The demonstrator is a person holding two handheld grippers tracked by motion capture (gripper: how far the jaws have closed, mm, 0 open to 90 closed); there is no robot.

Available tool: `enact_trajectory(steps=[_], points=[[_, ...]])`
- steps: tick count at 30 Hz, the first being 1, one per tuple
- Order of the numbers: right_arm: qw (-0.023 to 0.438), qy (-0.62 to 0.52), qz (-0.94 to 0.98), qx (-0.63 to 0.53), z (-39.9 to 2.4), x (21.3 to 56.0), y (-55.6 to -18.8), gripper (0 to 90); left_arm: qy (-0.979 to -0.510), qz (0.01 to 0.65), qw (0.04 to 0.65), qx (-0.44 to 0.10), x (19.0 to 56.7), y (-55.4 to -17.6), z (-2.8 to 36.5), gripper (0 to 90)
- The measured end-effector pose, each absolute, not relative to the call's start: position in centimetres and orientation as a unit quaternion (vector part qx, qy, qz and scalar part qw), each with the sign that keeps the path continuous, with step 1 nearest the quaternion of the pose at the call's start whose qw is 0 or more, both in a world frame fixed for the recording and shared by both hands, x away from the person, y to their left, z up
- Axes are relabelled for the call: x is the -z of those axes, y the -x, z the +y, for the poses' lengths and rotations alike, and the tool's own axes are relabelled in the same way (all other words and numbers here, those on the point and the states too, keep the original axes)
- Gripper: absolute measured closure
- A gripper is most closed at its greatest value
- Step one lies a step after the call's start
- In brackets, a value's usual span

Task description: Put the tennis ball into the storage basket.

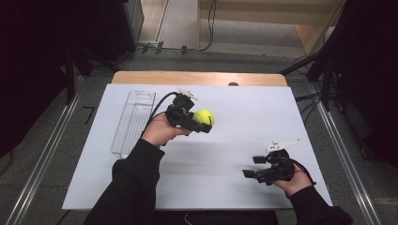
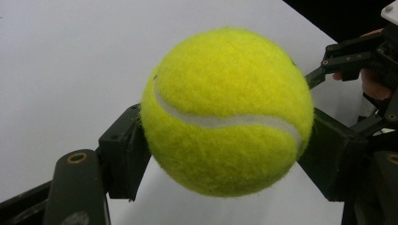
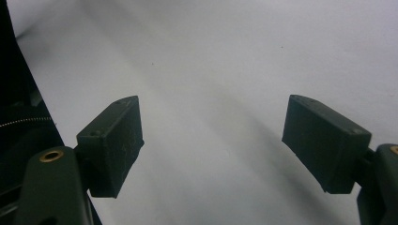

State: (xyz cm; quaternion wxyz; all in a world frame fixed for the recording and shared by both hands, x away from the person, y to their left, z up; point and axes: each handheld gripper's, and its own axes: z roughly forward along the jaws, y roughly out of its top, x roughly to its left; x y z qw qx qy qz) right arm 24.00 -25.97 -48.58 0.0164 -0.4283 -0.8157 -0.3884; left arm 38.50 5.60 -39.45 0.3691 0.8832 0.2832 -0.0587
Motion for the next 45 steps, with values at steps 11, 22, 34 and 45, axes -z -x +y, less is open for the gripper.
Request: enact_trajectory(steps=[11, 22, 34, 45], points=[[0.017, 0.428, -0.816, 0.388, -25.9, 48.6, -24.0, 18.4, -0.88, 0.294, 0.369, 0.056, 39.3, -38.9, 6.7, 26.2], [0.017, 0.428, -0.816, 0.388, -25.9, 48.6, -24.0, 18.4, -0.874, 0.311, 0.37, 0.049, 39.3, -39.4, 7.9, 26.2], [0.018, 0.428, -0.816, 0.387, -25.9, 48.6, -24.0, 18.4, -0.87, 0.328, 0.367, 0.037, 39.2, -39.9, 9.4, 26.2], [0.018, 0.428, -0.817, 0.387, -25.9, 48.6, -24.0, 18.4, -0.867, 0.339, 0.364, 0.03, 39.1, -40.2, 10.4, 26.2]])
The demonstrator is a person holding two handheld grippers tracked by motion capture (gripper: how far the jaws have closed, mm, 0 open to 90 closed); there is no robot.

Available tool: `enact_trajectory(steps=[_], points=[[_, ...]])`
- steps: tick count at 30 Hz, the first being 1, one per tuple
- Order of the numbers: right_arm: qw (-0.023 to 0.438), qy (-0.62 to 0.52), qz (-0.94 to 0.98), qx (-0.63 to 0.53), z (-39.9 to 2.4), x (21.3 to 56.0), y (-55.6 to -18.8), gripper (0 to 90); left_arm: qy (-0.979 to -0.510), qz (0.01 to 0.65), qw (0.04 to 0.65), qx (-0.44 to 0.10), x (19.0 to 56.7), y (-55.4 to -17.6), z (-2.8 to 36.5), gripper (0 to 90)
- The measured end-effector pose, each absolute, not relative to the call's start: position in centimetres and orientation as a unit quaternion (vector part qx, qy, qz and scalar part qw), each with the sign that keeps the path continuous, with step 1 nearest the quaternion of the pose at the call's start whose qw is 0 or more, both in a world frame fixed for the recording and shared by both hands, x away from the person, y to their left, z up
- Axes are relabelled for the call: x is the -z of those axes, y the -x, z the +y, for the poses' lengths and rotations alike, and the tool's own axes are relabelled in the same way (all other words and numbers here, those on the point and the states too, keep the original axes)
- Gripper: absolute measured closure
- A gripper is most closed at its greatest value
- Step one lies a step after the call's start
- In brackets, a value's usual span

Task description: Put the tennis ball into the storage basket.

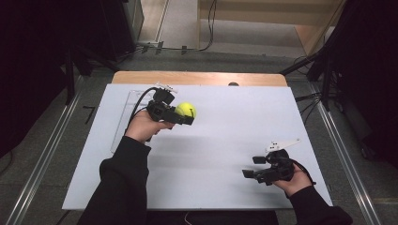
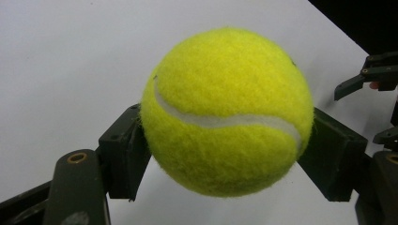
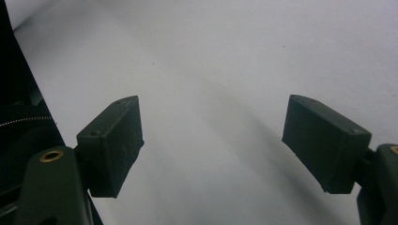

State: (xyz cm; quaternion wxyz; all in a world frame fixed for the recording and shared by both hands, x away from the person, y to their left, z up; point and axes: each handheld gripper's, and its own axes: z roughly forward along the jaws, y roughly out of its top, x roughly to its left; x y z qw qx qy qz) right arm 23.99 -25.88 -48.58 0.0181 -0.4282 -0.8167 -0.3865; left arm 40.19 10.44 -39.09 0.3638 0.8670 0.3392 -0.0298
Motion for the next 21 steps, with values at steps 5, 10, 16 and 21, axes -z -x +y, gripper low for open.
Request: enact_trajectory(steps=[5, 10, 16, 21], points=[[0.018, 0.428, -0.817, 0.387, -25.9, 48.6, -24.0, 18.4, -0.865, 0.347, 0.361, 0.026, 39.2, -40.3, 10.8, 26.2], [0.018, 0.428, -0.817, 0.387, -25.9, 48.6, -24.0, 18.4, -0.863, 0.352, 0.361, 0.022, 39.1, -40.5, 11.4, 26.2], [0.019, 0.429, -0.816, 0.386, -25.8, 48.6, -24.0, 18.4, -0.859, 0.362, 0.363, 0.016, 39.0, -40.6, 12.2, 26.2], [0.019, 0.428, -0.817, 0.386, -25.8, 48.6, -24.0, 18.4, -0.856, 0.367, 0.363, 0.014, 39.0, -40.7, 12.7, 26.2]])
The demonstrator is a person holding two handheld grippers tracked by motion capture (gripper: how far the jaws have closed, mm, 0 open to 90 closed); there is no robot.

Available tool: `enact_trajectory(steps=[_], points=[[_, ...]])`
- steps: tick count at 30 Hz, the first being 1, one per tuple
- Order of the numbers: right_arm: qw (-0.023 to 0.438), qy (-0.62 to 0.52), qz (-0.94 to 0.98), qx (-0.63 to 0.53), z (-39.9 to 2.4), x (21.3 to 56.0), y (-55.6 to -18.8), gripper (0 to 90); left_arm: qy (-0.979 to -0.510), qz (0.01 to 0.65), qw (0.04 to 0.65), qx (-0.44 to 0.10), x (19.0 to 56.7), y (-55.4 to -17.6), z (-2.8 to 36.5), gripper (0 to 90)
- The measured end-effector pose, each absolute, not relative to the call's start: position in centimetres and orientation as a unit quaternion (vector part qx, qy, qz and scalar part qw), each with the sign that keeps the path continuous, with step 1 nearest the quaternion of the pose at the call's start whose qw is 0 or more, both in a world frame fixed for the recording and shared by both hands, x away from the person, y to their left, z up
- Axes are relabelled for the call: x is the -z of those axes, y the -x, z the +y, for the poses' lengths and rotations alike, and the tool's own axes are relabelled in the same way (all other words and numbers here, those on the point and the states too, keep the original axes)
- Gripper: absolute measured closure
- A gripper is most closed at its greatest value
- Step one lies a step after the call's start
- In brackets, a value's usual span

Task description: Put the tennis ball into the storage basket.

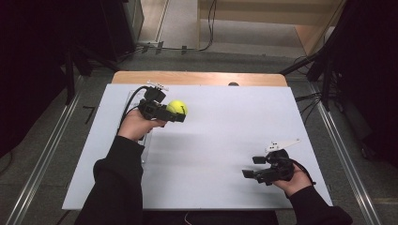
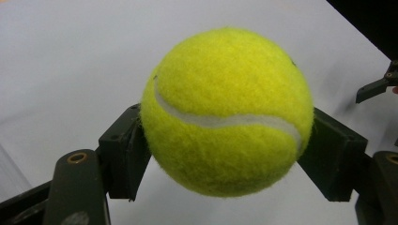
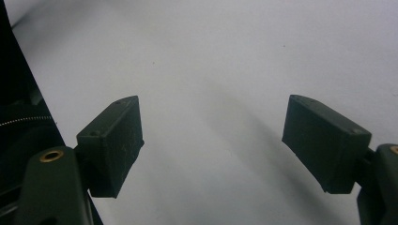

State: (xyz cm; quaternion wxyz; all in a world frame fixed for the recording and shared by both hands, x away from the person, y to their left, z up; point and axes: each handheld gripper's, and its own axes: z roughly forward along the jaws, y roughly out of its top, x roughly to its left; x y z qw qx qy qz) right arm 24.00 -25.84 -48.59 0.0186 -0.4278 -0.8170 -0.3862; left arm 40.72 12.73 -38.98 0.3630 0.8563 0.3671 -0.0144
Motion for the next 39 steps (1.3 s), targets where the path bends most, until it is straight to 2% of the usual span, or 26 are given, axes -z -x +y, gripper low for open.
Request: enact_trajectory(steps=[39], points=[[0.019, 0.428, -0.817, 0.384, -25.8, 48.6, -24.0, 18.4, -0.834, 0.41, 0.37, -0.019, 38.4, -41.4, 16.7, 26.2]])
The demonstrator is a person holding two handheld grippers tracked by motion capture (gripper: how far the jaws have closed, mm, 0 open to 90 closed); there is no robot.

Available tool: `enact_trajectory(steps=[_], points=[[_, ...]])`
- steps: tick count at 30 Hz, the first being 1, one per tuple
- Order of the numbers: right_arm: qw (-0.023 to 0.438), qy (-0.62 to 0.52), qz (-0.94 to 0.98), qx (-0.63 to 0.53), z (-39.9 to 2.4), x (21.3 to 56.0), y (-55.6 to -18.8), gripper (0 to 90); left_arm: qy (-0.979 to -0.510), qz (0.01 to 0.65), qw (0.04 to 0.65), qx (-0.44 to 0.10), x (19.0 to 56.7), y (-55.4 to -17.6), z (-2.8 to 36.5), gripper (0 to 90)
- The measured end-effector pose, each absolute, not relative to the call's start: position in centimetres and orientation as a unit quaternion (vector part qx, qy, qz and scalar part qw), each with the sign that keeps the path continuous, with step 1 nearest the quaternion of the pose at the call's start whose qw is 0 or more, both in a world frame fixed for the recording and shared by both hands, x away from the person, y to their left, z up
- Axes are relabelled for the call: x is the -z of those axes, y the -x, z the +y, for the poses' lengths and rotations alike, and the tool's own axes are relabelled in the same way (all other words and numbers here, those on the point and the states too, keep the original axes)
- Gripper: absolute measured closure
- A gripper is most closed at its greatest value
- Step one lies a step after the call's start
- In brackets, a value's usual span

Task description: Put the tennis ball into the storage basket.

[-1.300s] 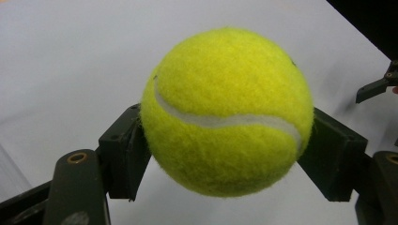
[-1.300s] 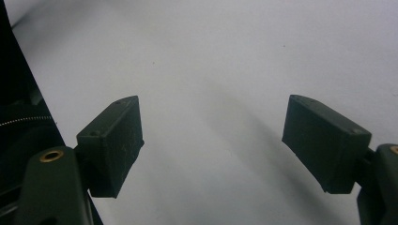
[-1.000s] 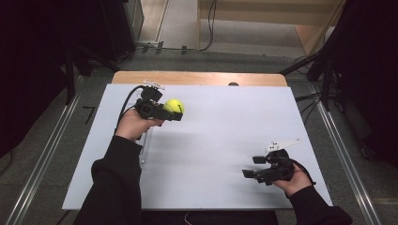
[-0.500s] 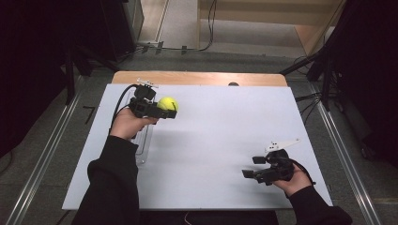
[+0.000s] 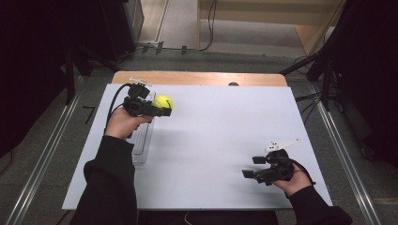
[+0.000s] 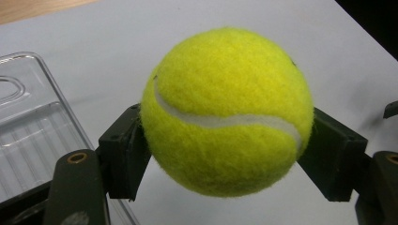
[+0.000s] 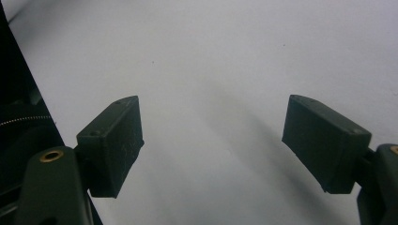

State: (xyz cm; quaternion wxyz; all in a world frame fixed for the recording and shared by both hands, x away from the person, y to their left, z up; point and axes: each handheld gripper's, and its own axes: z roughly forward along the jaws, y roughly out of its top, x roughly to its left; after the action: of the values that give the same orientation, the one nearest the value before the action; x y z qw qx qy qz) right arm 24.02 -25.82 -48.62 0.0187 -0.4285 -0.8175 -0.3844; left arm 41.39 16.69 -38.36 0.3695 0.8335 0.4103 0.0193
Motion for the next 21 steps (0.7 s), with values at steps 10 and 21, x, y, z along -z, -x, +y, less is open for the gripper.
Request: enact_trajectory(steps=[10, 21], points=[[0.02, 0.429, -0.817, 0.384, -25.8, 48.6, -24.0, 18.4, -0.824, 0.43, 0.367, -0.035, 38.3, -41.5, 18.0, 26.2], [0.019, 0.427, -0.818, 0.384, -25.8, 48.6, -24.0, 18.4, -0.816, 0.445, 0.366, -0.042, 38.2, -41.6, 19.2, 26.1]])
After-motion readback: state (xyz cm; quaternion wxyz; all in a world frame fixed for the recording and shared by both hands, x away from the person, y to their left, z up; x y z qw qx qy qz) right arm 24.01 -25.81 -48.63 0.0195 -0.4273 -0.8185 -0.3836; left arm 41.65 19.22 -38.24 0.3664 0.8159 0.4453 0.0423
